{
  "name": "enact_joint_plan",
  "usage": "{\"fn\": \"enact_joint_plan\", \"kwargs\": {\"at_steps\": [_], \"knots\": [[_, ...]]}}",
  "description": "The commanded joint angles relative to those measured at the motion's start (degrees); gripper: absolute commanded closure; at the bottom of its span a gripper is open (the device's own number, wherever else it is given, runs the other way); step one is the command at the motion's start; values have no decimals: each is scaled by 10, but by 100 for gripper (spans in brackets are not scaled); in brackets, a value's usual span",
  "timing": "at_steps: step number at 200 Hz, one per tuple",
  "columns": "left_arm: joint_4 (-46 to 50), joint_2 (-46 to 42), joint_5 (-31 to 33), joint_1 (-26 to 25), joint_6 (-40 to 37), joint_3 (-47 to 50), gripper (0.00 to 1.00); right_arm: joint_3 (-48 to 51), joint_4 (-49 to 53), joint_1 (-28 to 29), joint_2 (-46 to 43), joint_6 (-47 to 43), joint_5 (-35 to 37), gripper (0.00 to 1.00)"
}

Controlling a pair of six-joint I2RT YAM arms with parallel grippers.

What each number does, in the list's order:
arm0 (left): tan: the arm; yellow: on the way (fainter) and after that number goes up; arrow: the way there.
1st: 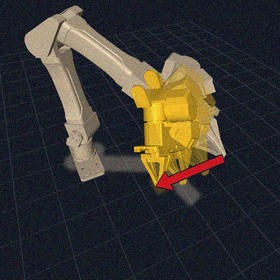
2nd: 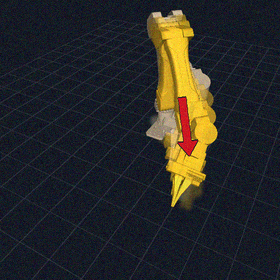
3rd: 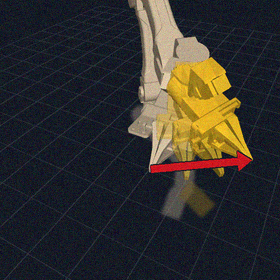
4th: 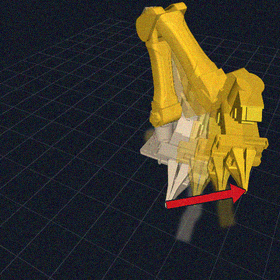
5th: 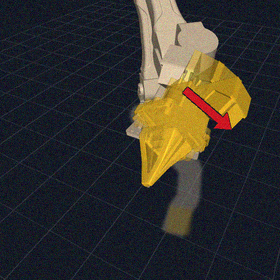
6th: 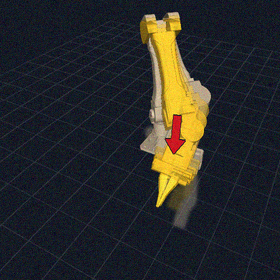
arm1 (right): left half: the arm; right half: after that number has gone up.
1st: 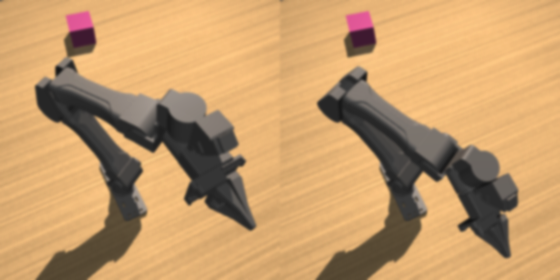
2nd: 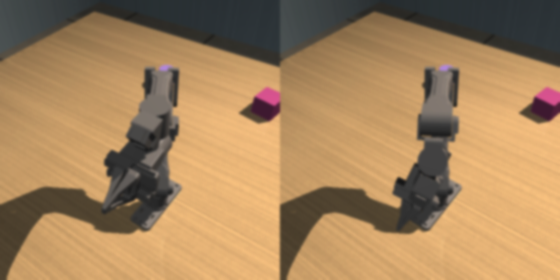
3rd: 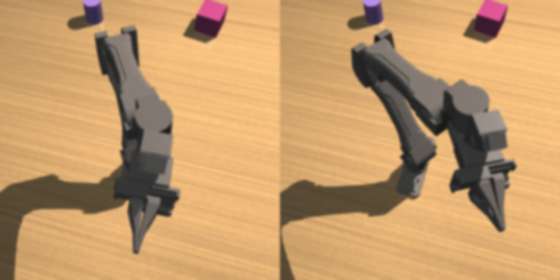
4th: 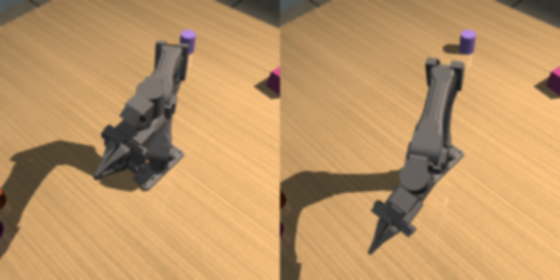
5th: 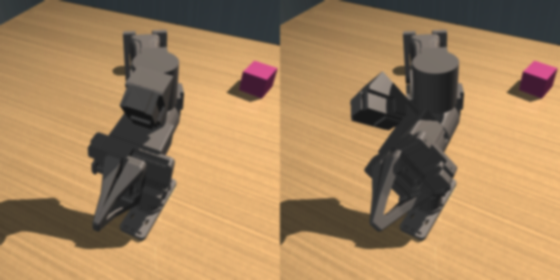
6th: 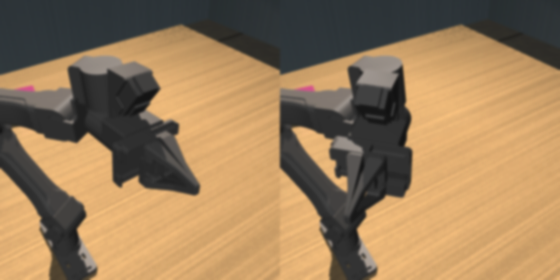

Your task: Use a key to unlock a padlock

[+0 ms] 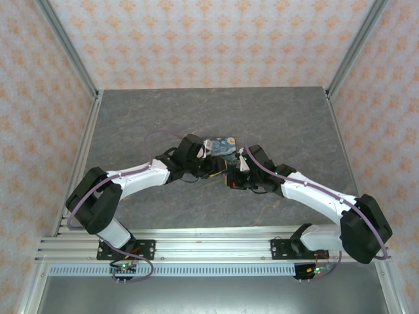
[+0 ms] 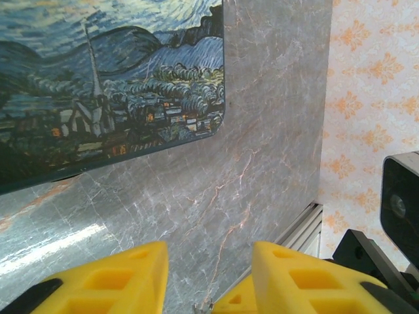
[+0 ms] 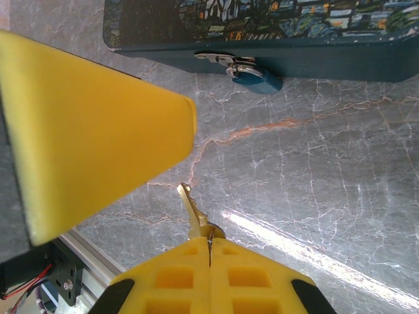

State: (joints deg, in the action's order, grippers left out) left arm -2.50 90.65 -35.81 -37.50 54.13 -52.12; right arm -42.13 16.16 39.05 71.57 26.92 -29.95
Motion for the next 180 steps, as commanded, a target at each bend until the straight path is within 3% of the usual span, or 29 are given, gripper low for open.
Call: {"fn": "enact_joint_plan", "kwargs": {"at_steps": [1,124,180], "knots": [[-17,8,-10,-6,-3,2,64,-20,-16,-4,0,-3,10,100],[-14,23,-10,-16,-9,-3,75,-18,-20,-5,2,-5,16,100],[-13,24,-10,-17,-9,-4,90,-17,-23,-5,4,-3,16,100]]}}
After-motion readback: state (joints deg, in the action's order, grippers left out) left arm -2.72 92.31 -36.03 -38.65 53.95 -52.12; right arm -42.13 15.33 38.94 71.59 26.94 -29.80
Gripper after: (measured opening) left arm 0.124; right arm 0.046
